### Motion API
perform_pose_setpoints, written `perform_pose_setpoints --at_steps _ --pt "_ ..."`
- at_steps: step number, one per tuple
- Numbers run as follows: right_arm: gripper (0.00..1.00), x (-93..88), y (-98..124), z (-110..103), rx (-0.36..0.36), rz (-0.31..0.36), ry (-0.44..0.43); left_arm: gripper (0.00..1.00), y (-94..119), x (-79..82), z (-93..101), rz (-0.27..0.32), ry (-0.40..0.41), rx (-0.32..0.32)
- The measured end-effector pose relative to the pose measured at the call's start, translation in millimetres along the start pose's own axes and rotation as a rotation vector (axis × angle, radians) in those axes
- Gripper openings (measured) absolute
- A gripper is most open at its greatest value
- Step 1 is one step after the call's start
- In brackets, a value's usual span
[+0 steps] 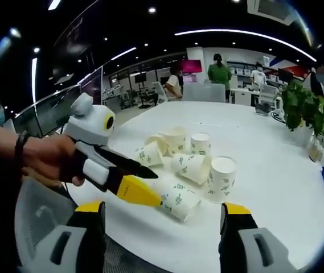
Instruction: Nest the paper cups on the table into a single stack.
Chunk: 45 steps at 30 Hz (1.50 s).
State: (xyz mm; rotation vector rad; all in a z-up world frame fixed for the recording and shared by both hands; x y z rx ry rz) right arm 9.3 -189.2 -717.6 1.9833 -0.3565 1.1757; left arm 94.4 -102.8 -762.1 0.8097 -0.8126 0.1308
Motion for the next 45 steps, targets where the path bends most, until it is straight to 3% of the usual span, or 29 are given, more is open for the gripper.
perform_pose_setpoints --at_steps 6,12,20,23,24,25,31,34,39,45 --pt "0.84 -0.1 -0.6 -0.7 0.004 0.000 0.006 0.74 -12.0 -3.7 15.6 -0.032 0.047 -0.032" --pt "0.84 -0.6 -2.1 -1.7 0.012 -0.004 0.005 0.61 -31.3 -11.5 19.9 -0.054 0.149 -0.059" --pt "0.84 0.8 -1.9 -2.0 0.015 0.005 0.000 0.26 -49.3 -11.4 27.2 -0.036 0.251 -0.089" --pt "0.84 0.6 -1.9 -1.4 0.016 0.007 -0.001 0.03 -55.5 -7.7 24.6 -0.032 0.312 -0.096" --pt "0.84 0.7 -1.9 -1.7 0.016 0.008 0.000 0.00 -54.4 -7.8 26.1 -0.036 0.343 -0.105" --pt "0.84 0.5 -2.0 -1.5 0.017 0.007 0.000 0.00 -54.4 -8.2 23.5 -0.030 0.330 -0.088" --pt "0.84 -2.0 -3.6 0.9 0.019 0.009 -0.003 0.00 -43.1 -7.1 28.6 -0.023 0.269 -0.122" --pt "0.84 -1.8 -3.5 0.4 0.018 0.008 -0.003 0.00 -28.4 -9.6 28.0 -0.024 0.244 -0.120" --pt "0.84 -1.4 -4.2 -0.2 0.017 0.001 0.005 0.00 -17.2 -5.8 2.8 0.001 0.223 -0.070" --pt "0.83 -2.0 -4.9 0.1 0.019 -0.004 0.009 0.00 5.8 -5.9 -8.8 0.017 0.175 -0.002"
Point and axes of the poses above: the point that each gripper's makers call its tool centre point, and the gripper's own axes: y roughly backward along the fingers, z roughly to its right, x roughly out of its top, the point moved 5 cm from there along y, roughly backward along the fingers, and after that the axes turned 13 degrees about x, right-handed, at the moved point
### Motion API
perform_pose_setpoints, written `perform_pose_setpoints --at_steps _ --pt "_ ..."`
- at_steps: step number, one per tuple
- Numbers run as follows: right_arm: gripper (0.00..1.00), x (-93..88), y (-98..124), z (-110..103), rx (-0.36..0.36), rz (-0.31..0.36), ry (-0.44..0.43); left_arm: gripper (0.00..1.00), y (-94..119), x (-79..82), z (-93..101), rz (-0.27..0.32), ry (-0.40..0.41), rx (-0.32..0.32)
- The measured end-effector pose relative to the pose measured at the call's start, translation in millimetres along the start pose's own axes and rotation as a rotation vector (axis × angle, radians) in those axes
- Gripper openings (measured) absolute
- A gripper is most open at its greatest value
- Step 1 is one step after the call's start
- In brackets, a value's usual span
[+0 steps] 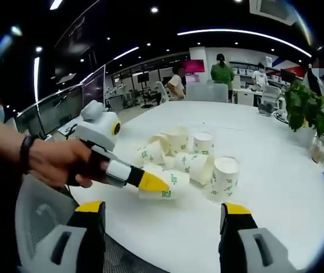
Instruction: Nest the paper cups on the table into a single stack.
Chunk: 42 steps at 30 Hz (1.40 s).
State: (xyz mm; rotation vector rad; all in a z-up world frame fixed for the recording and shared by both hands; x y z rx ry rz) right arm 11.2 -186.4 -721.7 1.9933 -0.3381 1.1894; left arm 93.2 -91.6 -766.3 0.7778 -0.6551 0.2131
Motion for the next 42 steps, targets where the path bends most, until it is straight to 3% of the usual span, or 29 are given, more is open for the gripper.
perform_pose_setpoints --at_steps 12,30,42 --pt "0.83 -0.5 -0.1 -2.7 0.008 -0.011 0.011 0.00 24.8 0.8 -17.2 0.015 -0.059 0.074" --pt "0.83 0.6 -0.3 -4.8 0.014 -0.015 0.022 0.00 38.1 14.1 -31.7 0.032 -0.126 0.160" --pt "0.83 0.5 -2.1 -4.1 0.017 -0.012 0.024 0.00 40.0 18.1 -40.4 -0.002 -0.299 0.248"
Point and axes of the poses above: the point that each gripper's makers call its tool centre point, and the gripper's own axes: y roughly backward along the fingers, z roughly to its right, x roughly out of its top, the point moved 5 cm from there along y, roughly backward along the fingers, and after that the axes turned 13 degrees about x, right-handed, at the moved point
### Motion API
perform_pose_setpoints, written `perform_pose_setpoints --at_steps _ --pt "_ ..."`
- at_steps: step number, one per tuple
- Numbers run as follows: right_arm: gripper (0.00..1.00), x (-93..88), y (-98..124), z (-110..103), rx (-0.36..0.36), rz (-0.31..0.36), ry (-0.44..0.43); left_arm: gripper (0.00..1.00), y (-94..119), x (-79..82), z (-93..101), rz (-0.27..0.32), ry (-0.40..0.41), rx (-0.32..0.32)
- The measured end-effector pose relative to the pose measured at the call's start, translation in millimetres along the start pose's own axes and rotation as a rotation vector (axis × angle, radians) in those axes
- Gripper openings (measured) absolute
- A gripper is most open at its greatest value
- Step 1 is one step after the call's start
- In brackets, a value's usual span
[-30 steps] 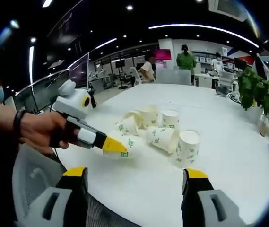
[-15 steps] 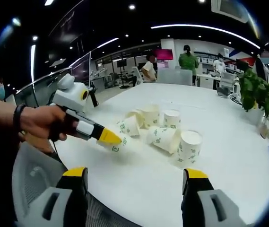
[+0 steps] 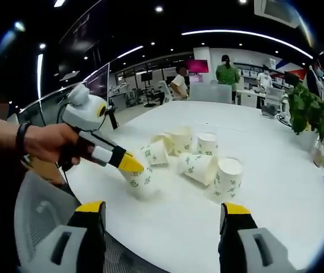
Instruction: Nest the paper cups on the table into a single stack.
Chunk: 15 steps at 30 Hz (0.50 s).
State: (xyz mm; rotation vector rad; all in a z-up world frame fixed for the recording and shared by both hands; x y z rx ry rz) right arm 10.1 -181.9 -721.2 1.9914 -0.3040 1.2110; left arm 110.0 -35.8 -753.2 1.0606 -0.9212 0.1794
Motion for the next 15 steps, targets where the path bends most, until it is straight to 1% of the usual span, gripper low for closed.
perform_pose_setpoints --at_steps 1,3,4,6,8,10,11,15 --pt "0.83 0.5 -0.6 -0.2 0.002 0.004 -0.001 0.00 0.6 0.0 -0.3 0.000 -0.041 0.020" --pt "0.83 1.4 -1.2 -0.7 0.006 0.009 -0.006 0.00 0.9 -0.8 -0.1 -0.005 -0.102 0.029" --pt "0.83 1.4 -1.6 -0.3 0.006 0.009 -0.007 0.00 0.9 -0.4 -1.1 -0.001 -0.150 0.045" --pt "0.83 1.6 -2.2 -0.4 0.009 0.011 -0.009 0.00 2.0 -0.9 2.9 -0.010 -0.226 0.070" --pt "0.83 2.0 -2.6 -1.0 0.012 0.013 -0.010 0.00 2.1 -0.9 -3.1 -0.017 -0.268 0.078" --pt "0.83 1.9 -3.0 -2.0 0.016 0.012 -0.010 0.00 -0.1 -2.6 5.0 -0.028 -0.310 0.080" --pt "0.83 2.0 -3.0 -2.4 0.017 0.012 -0.010 0.00 -0.8 -3.6 4.9 -0.033 -0.328 0.082" --pt "0.83 2.7 -3.5 -3.4 0.020 0.015 -0.011 0.00 -5.5 -3.0 7.2 -0.038 -0.348 0.074"
Point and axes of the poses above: the point that each gripper's makers call its tool centre point, and the gripper's own axes: y roughly backward along the fingers, z roughly to its right, x roughly out of its top, the point moved 5 cm from there along y, roughly backward along the fingers, and after that the axes turned 13 degrees about x, right-handed, at the moved point
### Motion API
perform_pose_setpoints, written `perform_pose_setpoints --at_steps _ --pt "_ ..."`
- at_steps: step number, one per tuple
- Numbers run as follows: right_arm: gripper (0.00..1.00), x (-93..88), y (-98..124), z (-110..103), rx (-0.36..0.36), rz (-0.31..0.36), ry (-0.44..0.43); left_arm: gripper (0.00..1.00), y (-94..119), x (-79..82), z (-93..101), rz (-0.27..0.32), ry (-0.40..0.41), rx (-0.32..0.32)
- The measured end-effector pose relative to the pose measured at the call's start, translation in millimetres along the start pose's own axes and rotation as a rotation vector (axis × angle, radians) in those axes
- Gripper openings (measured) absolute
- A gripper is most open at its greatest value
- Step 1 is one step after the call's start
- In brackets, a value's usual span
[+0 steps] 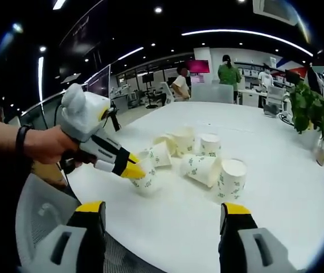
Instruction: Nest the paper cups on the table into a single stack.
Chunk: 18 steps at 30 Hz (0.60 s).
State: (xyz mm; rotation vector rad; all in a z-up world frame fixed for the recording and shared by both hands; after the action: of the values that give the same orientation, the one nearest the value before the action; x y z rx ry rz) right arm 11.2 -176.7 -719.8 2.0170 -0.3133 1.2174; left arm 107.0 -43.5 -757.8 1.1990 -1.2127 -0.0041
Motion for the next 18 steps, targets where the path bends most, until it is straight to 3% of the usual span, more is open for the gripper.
perform_pose_setpoints --at_steps 9,13,16,18 --pt "0.83 0.5 1.0 0.5 0.000 0.009 -0.009 0.04 -1.9 3.5 3.6 0.009 0.014 -0.011" --pt "0.84 1.8 4.1 1.8 -0.001 0.023 -0.045 0.18 1.2 7.2 7.1 0.006 0.045 -0.032" --pt "0.84 2.9 4.5 4.5 0.003 0.007 -0.053 0.20 10.3 18.1 3.3 0.027 0.052 -0.025" --pt "0.84 5.3 2.9 8.3 0.012 0.002 -0.051 0.24 12.8 23.6 4.4 0.035 0.110 -0.028"
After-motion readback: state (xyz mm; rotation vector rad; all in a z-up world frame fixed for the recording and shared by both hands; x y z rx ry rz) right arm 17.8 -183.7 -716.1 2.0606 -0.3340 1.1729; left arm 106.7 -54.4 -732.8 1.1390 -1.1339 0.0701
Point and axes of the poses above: the point that each gripper's makers call its tool centre point, and the gripper's own axes: y roughly backward along the fingers, z roughly to its right, x roughly out of its top, the point moved 5 cm from there along y, roughly backward along the fingers, and after that the axes turned 13 degrees about x, right-handed, at the moved point
